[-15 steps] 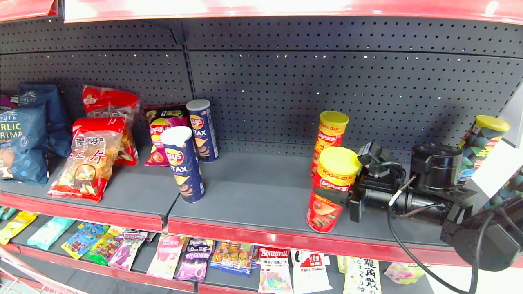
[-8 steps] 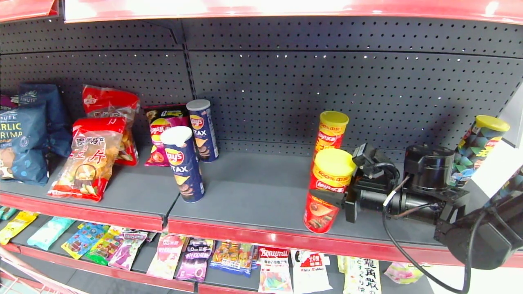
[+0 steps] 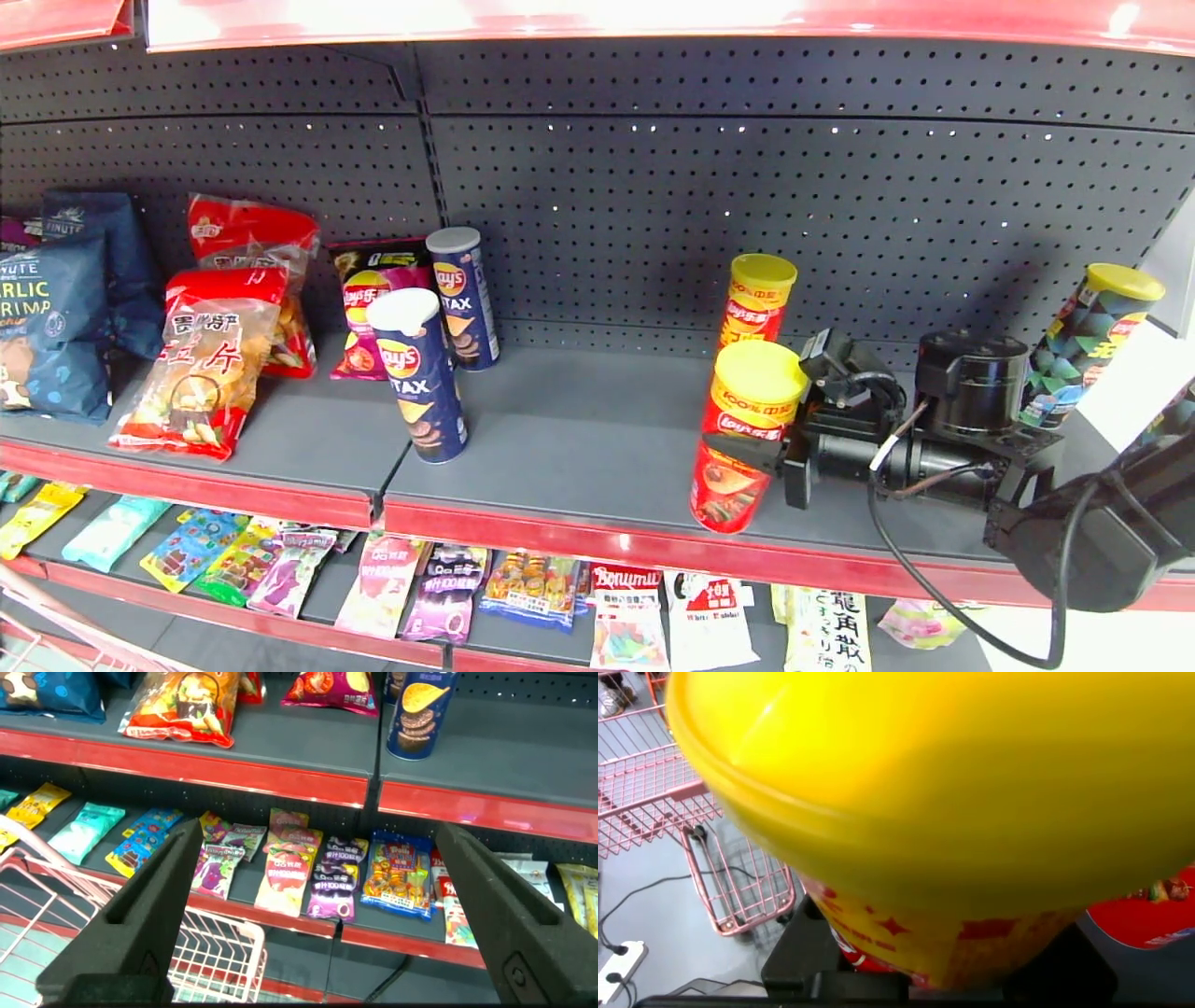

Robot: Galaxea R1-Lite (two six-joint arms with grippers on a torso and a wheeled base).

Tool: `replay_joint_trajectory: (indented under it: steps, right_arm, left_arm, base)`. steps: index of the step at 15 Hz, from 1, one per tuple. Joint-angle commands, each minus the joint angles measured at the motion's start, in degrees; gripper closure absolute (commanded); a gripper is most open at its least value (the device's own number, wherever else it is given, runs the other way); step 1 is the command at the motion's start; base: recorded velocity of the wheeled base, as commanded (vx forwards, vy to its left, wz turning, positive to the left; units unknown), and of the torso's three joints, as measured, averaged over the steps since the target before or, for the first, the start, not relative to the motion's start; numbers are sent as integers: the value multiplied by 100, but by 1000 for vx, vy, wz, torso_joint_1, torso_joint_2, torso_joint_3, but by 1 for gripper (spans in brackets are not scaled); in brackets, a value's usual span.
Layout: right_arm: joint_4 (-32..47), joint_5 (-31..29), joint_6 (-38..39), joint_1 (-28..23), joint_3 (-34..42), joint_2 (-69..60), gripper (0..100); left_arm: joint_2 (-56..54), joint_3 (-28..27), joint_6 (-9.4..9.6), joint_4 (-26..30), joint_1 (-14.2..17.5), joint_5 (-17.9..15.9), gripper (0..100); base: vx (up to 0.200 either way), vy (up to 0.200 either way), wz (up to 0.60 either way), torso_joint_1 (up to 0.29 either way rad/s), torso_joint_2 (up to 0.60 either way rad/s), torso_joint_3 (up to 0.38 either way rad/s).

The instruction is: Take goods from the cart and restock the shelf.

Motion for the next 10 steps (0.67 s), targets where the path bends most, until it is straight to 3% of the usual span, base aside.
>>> replay_joint_trajectory:
  steps: [1,10]
  right_arm:
    - [3,1,-3,-4,2,0,100]
    - [3,1,-56,-48,2,-9,100]
  left_arm:
    - [2,-2,-2,-1,0,1,0]
    - [2,-2,-2,-1,-35,1,0]
  base:
    - [0,0,0,0,0,0]
    - [0,0,0,0,0,0]
